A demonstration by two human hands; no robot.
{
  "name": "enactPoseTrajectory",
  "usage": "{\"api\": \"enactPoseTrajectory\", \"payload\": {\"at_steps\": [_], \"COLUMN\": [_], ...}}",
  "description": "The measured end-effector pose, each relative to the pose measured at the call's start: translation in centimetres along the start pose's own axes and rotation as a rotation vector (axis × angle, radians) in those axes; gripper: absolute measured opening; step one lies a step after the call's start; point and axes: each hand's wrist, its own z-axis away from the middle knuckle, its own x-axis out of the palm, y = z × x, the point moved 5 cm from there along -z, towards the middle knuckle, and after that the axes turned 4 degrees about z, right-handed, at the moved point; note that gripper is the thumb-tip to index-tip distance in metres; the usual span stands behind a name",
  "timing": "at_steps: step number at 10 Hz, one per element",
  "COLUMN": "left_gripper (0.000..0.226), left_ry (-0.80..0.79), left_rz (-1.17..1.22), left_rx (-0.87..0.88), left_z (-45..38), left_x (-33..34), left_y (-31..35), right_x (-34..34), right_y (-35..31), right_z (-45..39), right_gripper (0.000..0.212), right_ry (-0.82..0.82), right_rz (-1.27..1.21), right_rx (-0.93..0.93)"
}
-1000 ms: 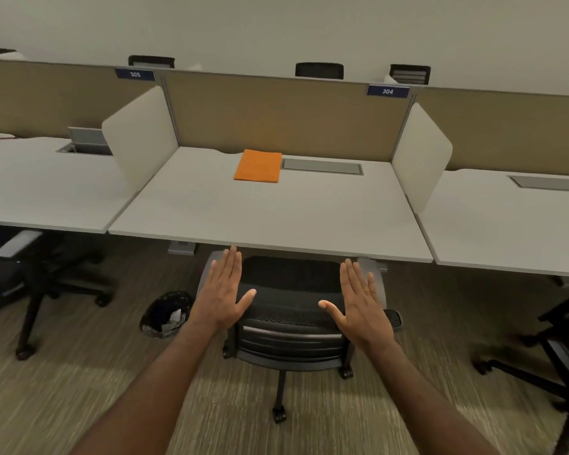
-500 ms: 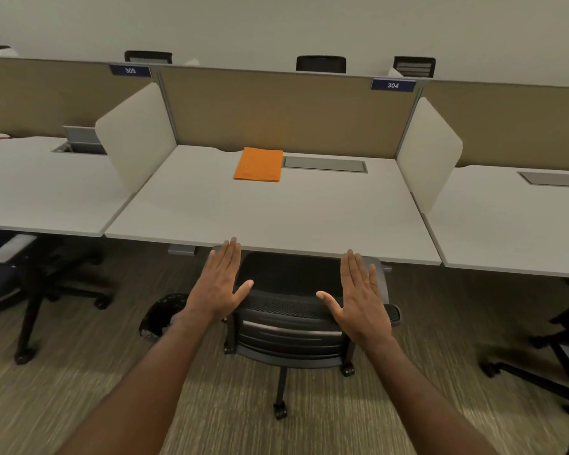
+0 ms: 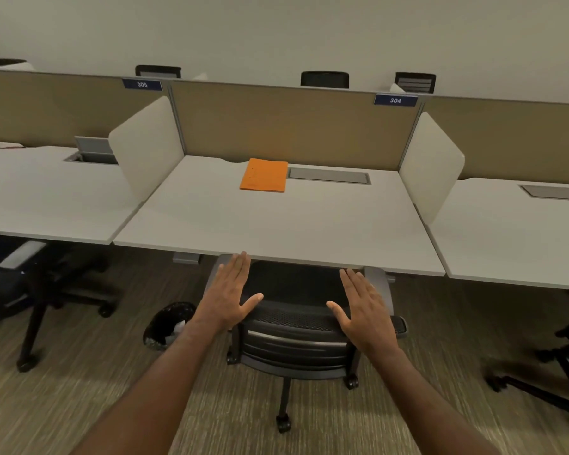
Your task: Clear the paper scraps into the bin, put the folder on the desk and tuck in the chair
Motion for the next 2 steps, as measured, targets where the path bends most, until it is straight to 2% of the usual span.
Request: {"api": "enactPoseTrajectory", "payload": {"at_steps": [2], "left_gripper": [0.089], "left_ry": [0.054], "left_rz": [-0.051], "left_rx": [-0.006], "left_z": [-0.1], "left_x": [-1.3], "left_y": [0.4], "right_x": [-1.8], "right_y": [-0.8], "right_z": [-0.4], "right_gripper": [0.080], "right_ry": [0.068], "right_rz": [0.059], "right_rx": [-0.022]}}
